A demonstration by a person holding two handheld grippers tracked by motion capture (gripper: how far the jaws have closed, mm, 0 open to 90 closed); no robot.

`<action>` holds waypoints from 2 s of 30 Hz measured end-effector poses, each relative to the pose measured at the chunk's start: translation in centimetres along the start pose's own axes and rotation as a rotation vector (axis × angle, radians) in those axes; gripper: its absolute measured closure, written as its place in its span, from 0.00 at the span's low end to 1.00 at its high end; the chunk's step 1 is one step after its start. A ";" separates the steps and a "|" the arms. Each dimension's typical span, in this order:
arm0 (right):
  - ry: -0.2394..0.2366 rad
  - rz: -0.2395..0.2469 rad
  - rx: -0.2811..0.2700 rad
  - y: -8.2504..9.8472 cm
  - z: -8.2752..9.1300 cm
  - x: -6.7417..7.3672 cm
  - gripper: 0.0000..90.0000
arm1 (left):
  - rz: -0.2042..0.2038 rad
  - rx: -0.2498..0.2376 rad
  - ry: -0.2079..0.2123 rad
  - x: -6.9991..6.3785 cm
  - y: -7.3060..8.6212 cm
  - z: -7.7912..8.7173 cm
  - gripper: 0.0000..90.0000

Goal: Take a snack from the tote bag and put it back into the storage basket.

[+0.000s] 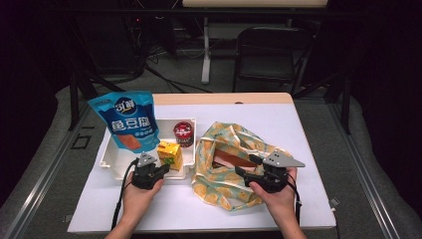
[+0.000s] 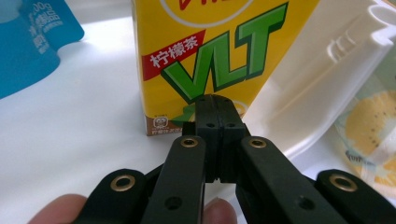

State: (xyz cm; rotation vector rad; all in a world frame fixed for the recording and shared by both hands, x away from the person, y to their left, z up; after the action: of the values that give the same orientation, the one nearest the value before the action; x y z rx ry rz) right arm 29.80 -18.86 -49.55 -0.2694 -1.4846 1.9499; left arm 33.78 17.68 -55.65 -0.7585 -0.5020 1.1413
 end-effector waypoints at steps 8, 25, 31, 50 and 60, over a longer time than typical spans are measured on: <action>0.007 -0.003 0.000 0.1 0.1 -0.2 0.36 | -0.027 0.010 0.006 -0.4 0.1 -0.1 0.99; 0.010 -0.003 -0.004 0.0 0.2 -0.3 0.36 | 0.066 -0.007 -0.032 2.1 -1.4 -0.4 1.00; 0.012 -0.005 -0.003 0.1 0.3 -0.3 0.36 | 0.100 -0.003 -0.026 1.3 -1.6 -1.4 1.00; 0.021 0.003 -0.009 0.0 0.7 -0.5 0.37 | 0.034 0.012 -0.009 0.1 -0.8 -0.7 1.00; 0.017 0.003 -0.011 0.0 0.5 -0.3 0.37 | -0.089 0.023 -0.002 -1.9 -1.0 -0.4 1.00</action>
State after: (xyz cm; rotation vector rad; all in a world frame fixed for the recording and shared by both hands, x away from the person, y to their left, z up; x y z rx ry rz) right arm 29.75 -19.41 -49.40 -0.2931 -1.4854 1.9378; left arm 33.99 15.57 -55.16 -0.7080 -0.5189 1.0637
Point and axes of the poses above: each handheld gripper's, and its own axes: z roughly backward along the jaws, y roughly out of its underside, x roughly to its left, the point moved 1 cm from there along -z, roughly forward along the jaws, and after that the axes turned 13 degrees about -y, right-handed, at the moved point
